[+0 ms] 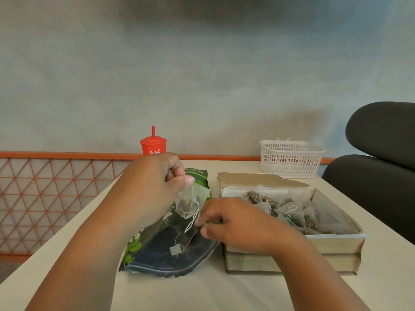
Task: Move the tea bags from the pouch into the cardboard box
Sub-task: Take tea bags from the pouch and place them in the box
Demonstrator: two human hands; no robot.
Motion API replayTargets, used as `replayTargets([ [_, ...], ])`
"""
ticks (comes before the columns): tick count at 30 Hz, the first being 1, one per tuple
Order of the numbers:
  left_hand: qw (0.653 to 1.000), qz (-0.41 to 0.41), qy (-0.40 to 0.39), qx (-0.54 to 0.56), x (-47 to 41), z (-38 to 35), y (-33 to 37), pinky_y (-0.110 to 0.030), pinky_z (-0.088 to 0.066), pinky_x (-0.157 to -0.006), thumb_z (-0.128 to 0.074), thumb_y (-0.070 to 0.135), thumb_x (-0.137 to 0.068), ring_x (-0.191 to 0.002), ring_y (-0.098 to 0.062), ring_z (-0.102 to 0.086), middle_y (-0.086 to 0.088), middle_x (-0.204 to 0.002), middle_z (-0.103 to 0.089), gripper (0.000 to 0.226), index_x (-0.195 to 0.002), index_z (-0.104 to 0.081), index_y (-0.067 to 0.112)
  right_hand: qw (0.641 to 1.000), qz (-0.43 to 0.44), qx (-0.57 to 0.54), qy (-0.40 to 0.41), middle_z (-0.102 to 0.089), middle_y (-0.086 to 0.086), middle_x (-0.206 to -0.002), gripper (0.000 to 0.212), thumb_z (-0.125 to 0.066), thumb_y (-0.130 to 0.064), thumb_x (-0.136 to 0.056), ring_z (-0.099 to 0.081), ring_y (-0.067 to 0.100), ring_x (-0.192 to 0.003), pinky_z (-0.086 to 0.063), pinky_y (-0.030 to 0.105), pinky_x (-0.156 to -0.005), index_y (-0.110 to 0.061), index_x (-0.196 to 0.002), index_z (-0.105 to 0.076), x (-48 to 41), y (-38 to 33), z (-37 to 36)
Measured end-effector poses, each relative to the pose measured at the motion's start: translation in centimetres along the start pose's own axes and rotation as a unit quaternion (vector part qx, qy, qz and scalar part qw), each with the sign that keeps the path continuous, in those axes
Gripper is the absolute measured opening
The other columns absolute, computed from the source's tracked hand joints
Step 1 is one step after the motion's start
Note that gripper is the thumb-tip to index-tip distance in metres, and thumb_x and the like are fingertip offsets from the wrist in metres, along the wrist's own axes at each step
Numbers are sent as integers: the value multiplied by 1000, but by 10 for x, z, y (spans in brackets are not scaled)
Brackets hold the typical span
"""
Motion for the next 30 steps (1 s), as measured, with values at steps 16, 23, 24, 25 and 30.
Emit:
replayTargets([
  [16, 996, 22, -52, 74, 1, -15, 0, -18, -35, -55, -61, 17, -86, -57, -1, -56, 17, -65, -68, 18, -76, -65, 32, 954, 14, -241, 176, -65, 17, -92, 12, -66, -19, -83, -54, 13, -69, -53, 41, -75, -28, -90, -69, 9, 10, 41],
  [23, 994, 33, -65, 84, 2, -21, 1, -20, -36, -58, -61, 21, -86, -57, -5, -58, 12, -57, -65, 18, -69, -64, 28, 950, 35, -259, 171, -68, 1, -83, 28, -62, -4, -85, -61, 21, -71, -55, 40, -75, -31, -84, -70, 11, 6, 44],
  [24, 994, 31, -66, 86, 2, -22, 1, -20, -37, -59, -61, 20, -86, -56, -3, -57, 13, -56, -65, 20, -67, -63, 26, 948, 37, -266, 169, -68, 2, -85, 30, -59, -1, -85, -62, 25, -75, -55, 42, -77, -29, -85, -70, 10, 7, 44],
  [25, 993, 29, -66, 88, 2, -22, 2, -21, -37, -60, -60, 20, -87, -54, -2, -57, 13, -56, -65, 21, -67, -61, 26, 945, 38, -278, 168, -69, 4, -88, 30, -57, -1, -84, -62, 26, -78, -55, 42, -78, -27, -88, -71, 10, 8, 43],
  [30, 993, 13, -63, 98, 2, -23, 6, -22, -37, -61, -54, 21, -90, -51, 4, -57, 15, -64, -69, 19, -72, -57, 26, 920, 21, -355, 167, -67, 0, -84, 17, -55, -11, -89, -61, 14, -80, -51, 27, -72, -19, -93, -69, 10, 10, 43],
])
Point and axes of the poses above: each hand's wrist, its own x-axis away from the middle knuckle, its own z-axis out of the back of the hand, y = z × x, the point moved 7 cm from there along -x, towards the middle knuckle
